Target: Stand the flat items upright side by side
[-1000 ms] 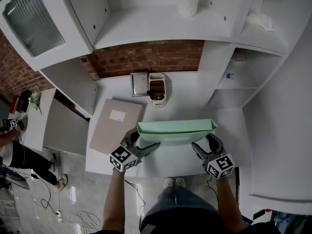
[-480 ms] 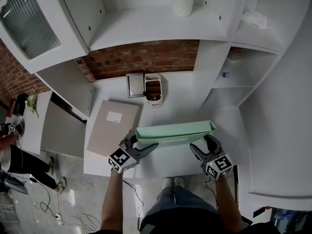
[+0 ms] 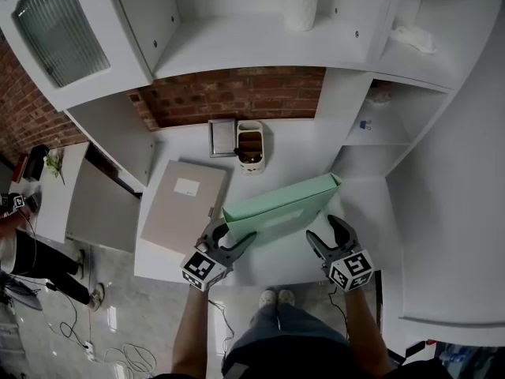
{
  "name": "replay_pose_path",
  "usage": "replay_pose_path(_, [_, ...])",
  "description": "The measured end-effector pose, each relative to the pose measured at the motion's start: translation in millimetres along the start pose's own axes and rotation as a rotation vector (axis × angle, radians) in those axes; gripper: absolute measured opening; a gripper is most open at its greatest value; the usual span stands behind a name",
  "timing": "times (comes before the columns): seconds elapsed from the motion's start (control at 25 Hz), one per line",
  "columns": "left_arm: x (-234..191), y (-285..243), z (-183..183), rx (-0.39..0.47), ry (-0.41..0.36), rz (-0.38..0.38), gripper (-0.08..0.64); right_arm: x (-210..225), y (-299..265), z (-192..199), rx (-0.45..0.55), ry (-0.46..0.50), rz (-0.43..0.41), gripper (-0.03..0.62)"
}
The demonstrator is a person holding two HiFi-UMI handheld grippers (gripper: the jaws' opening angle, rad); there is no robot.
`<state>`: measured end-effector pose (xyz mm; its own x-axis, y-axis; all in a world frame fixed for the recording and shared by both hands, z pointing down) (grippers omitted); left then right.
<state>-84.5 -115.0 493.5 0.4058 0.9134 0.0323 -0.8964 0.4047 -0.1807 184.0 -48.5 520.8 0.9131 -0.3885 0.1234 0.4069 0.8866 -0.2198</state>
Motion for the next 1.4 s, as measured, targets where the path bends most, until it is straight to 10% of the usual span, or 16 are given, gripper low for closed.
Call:
replay_pose_path(0.6, [30.1, -36.0, -11.7, 0.04, -0.012, -0.503, 0.196, 3.5, -1.7, -4.3, 0.018, 0.005, -0.023, 0.288])
replay_pose_path(1.4, [32.5, -181.5, -35.6, 0.0, 0.054, -0.622, 0.19, 58.8, 7.1, -8.8, 0.009, -0.031, -0.006, 0.288])
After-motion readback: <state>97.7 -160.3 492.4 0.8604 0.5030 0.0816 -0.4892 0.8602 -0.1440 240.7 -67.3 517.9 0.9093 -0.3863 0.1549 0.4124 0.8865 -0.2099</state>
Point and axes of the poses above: the fingertips, and each gripper's own axes: y backward along the fingers, x to its right, z out of its underside, the point moved 7 cm from there along y, backward along the fingers, and after that the axes turned 1 degree about -x, right-handed, at the moved point
